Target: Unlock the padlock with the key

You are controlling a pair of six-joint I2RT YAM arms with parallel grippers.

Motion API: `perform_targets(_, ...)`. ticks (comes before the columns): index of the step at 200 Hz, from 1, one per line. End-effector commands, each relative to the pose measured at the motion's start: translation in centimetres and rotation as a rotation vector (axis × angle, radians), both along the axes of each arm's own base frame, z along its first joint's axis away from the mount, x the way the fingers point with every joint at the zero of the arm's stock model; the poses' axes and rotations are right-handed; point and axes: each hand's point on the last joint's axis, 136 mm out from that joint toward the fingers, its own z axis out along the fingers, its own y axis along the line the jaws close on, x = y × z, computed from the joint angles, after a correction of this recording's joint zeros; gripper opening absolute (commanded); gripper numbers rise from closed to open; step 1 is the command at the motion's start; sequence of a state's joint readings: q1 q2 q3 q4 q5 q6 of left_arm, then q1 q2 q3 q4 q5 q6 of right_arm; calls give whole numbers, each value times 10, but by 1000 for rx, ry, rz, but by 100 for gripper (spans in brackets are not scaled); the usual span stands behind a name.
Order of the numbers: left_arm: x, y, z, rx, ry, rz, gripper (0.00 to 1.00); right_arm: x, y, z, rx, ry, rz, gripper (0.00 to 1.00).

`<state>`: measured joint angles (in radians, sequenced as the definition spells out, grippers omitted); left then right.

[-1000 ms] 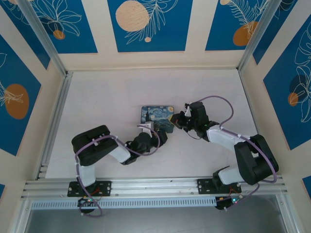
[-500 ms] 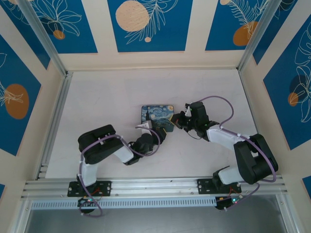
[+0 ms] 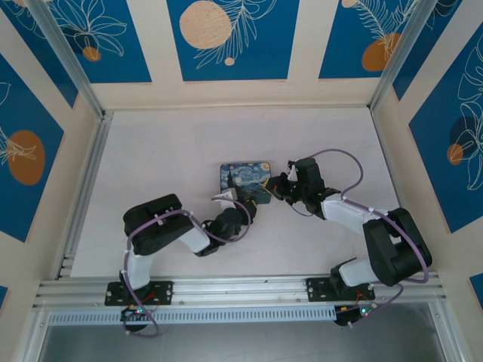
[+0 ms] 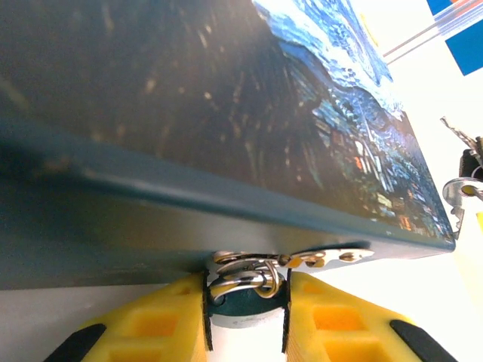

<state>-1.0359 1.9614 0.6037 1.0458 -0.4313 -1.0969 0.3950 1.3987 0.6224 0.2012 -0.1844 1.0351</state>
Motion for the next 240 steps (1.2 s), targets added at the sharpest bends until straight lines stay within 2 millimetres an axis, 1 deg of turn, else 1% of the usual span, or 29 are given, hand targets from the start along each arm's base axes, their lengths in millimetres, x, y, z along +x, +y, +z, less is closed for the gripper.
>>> perform_targets(1, -12, 2, -31, 109, 55, -26, 29, 1, 1, -1, -2, -10, 18, 0)
perform_targets(18, -12, 0, -33, 114, 59, -27, 33, 1, 1, -1, 0, -10, 19, 0)
perform_targets(26, -12, -1, -33, 114, 61, -28, 33, 1, 1, -2, 0, -7, 18, 0)
perform_targets(37, -12, -2, -34, 115, 62, -28, 30, 2, 1, -2, 0, -7, 17, 0)
perform_targets(58, -11, -3, -34, 110, 64, -26, 22, 2, 2, -1, 4, -8, 19, 0)
perform_targets(70, -10, -4, -33, 105, 65, -25, 10, 3, 1, 0, 6, -10, 18, 0)
perform_targets(82, -11, -4, -33, 98, 71, -22, 4, 3, 2, 2, 10, -14, 21, 0)
perform_targets(87, -10, -3, -31, 92, 72, -21, 0, 4, 2, 4, 14, -15, 22, 0)
perform_targets(119, -11, -3, -22, 48, 88, -20, 0, 5, 3, 19, 29, -40, 32, 0)
perform_targets(133, -11, -3, -17, 55, 90, -29, 0, 6, -2, 24, 22, -54, 22, 0)
perform_targets(161, -13, -1, -9, 99, 80, -56, 11, 17, -21, 35, 31, -71, -26, 0)
perform_targets(185, -13, 3, 1, 169, 60, -87, 19, 36, -43, 50, 58, -87, -85, 0)
perform_targets(200, -14, 3, 6, 243, 67, -122, 24, 53, -53, 60, 56, -104, -113, 0)
perform_targets(213, -15, 2, 13, 276, 43, -157, 37, 69, -60, 64, 52, -112, -133, 0)
perform_targets(222, -16, 4, 17, 287, 38, -162, 50, 82, -63, 64, 42, -107, -147, 0)
perform_targets(233, -17, 9, 21, 298, 33, -165, 64, 97, -68, 60, 38, -94, -165, 0)
perform_targets(240, -18, 13, 23, 306, 31, -162, 70, 108, -70, 56, 34, -84, -177, 0)
